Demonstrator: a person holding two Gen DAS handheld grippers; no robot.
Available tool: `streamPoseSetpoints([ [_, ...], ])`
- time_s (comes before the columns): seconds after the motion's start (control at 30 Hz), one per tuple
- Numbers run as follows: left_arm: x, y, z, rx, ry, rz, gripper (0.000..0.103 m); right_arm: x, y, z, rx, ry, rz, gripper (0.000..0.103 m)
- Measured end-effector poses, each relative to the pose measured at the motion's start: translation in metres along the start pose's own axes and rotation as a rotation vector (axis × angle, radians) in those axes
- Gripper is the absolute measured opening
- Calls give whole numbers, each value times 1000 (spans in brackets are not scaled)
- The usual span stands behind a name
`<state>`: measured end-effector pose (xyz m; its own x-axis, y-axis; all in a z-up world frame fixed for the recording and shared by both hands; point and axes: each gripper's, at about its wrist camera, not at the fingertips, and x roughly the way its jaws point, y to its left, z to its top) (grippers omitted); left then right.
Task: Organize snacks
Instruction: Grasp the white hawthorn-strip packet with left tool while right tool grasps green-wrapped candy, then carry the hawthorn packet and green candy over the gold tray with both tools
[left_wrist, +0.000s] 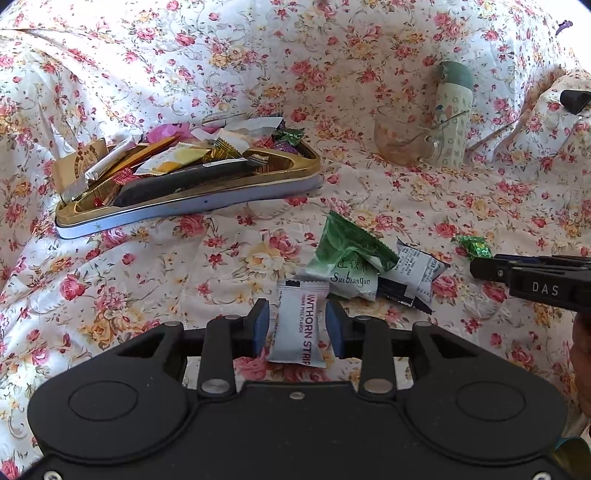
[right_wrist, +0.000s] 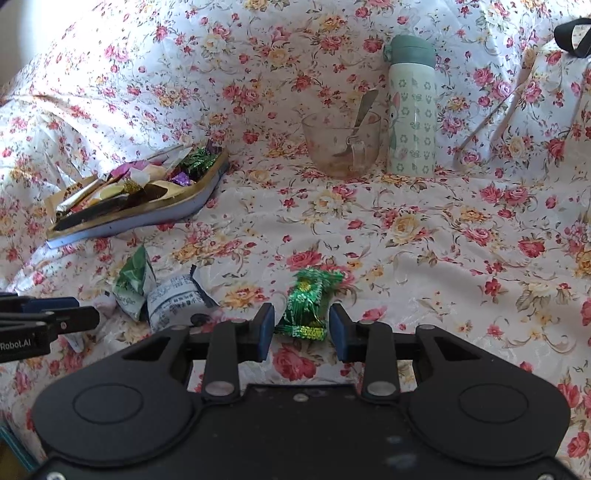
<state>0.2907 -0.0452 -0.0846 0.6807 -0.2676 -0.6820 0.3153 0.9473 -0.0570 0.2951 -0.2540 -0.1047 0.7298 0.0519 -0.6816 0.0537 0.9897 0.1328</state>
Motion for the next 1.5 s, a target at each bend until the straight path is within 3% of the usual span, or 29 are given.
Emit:
streamPoseSetpoints([
  [0.33, 7, -1, 1, 37, 14, -2, 44, 13, -1, 9, 48, -2, -1, 36],
  [0.73, 22, -5, 8, 26, 33, 22, 49, 17, 12, 3, -77, -21, -42, 36],
  [0.93, 25, -19, 3, 105, 18, 83, 52, 19, 13, 2, -85, -28, -51, 36],
  [1.13, 27, -13, 6, 59, 41, 62, 52, 19, 16, 0, -104, -30, -62, 36],
  [1.5, 27, -14, 6, 71, 39, 68, 52, 18, 18, 0, -123, -32, -94, 22],
])
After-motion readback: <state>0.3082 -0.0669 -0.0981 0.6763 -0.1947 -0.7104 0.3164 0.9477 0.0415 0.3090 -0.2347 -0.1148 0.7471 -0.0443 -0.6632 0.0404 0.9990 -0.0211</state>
